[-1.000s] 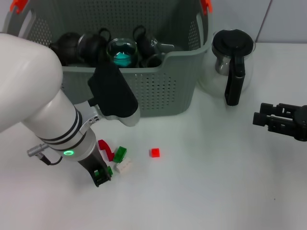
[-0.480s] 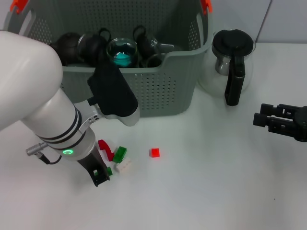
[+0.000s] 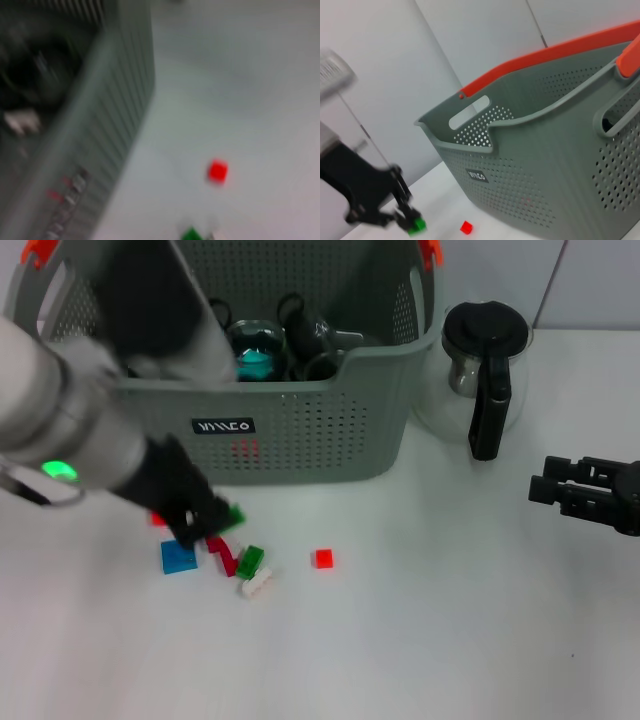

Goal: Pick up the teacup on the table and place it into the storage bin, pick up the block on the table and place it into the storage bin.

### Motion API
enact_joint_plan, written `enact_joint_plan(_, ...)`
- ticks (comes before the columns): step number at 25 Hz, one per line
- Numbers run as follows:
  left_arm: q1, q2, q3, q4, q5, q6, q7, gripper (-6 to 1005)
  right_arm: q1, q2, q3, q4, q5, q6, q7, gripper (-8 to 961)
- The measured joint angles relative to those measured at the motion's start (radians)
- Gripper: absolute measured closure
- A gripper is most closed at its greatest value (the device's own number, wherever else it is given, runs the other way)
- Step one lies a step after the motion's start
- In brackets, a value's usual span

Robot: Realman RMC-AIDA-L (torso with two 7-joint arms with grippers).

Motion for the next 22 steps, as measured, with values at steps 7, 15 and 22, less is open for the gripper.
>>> enact_joint_plan(7, -0.063, 0.003, -0.43, 0.033, -0.359, 0.043, 0.095, 895, 0.0, 0.0, 0.0, 0.0, 0.001, 0.0, 0.0, 347)
enact_joint_plan(15, -0.166, 0.005, -0.47, -0.191, -0.372, -0.334, 0.001, 896, 0.003, 0.0, 0.0, 0.0, 0.003, -0.003, 0.0, 347)
enact_joint_plan(22, -0.316, 0.023, -0.451, -0.552, -0.182, -0.609, 0.005, 895, 0.005, 0.0, 0.0, -0.002, 0.008, -0.004, 0.0, 347)
